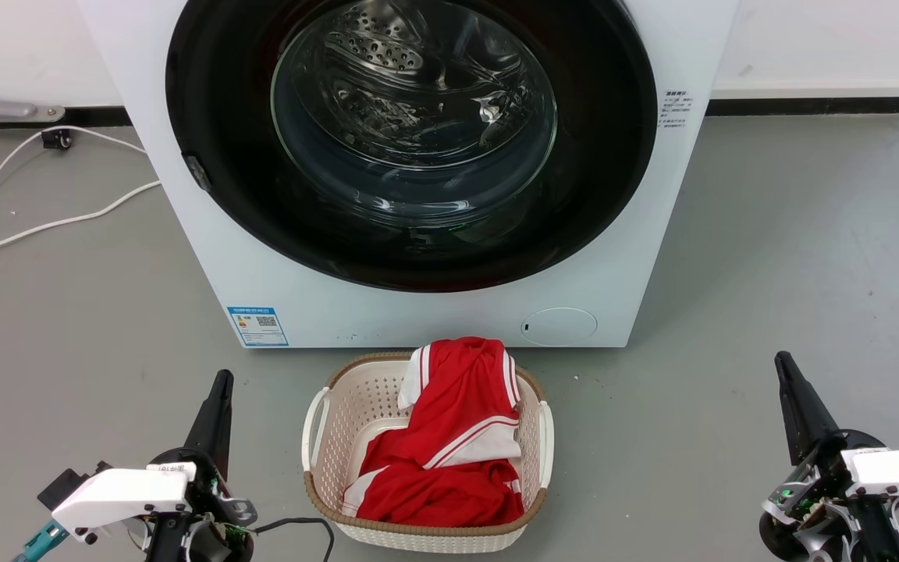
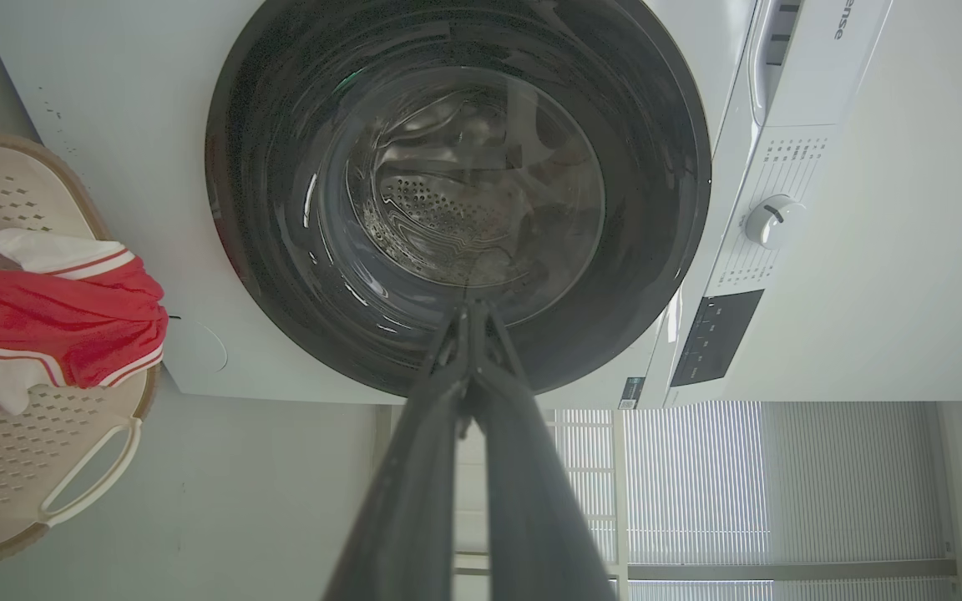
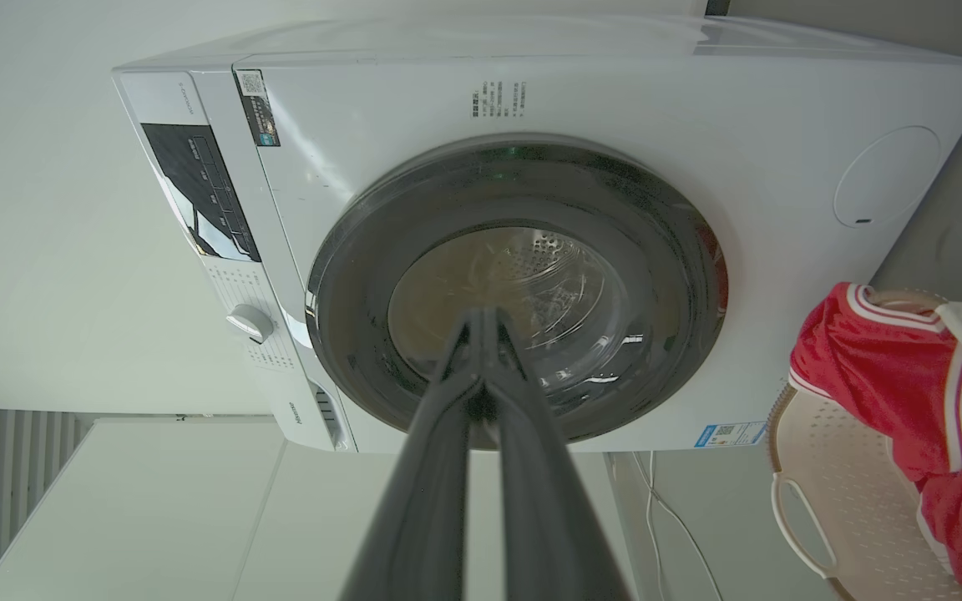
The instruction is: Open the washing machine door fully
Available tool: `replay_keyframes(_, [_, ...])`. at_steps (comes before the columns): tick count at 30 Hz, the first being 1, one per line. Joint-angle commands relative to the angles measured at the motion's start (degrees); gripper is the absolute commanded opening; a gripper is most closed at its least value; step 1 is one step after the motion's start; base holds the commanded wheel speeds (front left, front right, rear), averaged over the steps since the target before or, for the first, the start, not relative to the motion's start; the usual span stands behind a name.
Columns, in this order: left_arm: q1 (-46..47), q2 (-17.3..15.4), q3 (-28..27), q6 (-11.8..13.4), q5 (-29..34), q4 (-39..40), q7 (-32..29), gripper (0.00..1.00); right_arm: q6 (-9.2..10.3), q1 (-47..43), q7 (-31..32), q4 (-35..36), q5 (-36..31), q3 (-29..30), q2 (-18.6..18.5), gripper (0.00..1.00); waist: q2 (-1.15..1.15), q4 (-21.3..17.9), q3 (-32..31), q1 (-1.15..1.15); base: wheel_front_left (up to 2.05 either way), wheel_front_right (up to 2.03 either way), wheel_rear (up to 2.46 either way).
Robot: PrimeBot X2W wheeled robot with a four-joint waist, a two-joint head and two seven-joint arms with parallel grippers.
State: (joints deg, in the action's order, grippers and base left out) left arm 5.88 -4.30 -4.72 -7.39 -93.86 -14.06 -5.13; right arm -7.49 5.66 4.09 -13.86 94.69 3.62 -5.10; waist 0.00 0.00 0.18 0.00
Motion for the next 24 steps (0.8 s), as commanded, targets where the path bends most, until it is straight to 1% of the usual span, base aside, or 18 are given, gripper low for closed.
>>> replay_keyframes(1, [0.42,0.21,-0.23,-0.18,0.33,-0.04,-0.11,0.00,0.00,0.67,0.19,-0.16,-0.34,0.13,0.26,0.00,0.00,0.00,0.00,0.00,0.00,0.00,0.00])
replay_keyframes(13, [0.45,0.37,-0.47,-0.18,0.48,-0.06,-0.34,0.00,0.00,0.72,0.56,-0.19,-0.68,0.54,0.57,0.00,0.00,0.00,0.00,0.00,0.00,0.00,0.00])
replay_keyframes(14, [0.02,0.28,-0.35,0.00,0.37,0.00,-0.23,1.00,0.00,0.01,0.32,-0.04,-0.43,0.48,0.33,1.00,0.00,0.00,0.00,0.00,0.00,0.00,0.00])
replay_keyframes(16, [-0.42,0.41,-0.20,0.01,0.42,-0.65,-0.14,1.00,0.00,-0.47,0.17,-0.62,-0.51,0.38,0.41,1.00,0.00,0.00,-0.01,0.00,0.00,0.00,0.00])
replay_keyframes(24, [-0.43,0.50,1.73,-0.01,2.17,0.98,2.14,1.00,0.00,-1.38,-1.99,1.30,-2.34,-0.64,0.60,1.00,0.00,-0.09,-0.09,0.00,0.00,0.00,0.00])
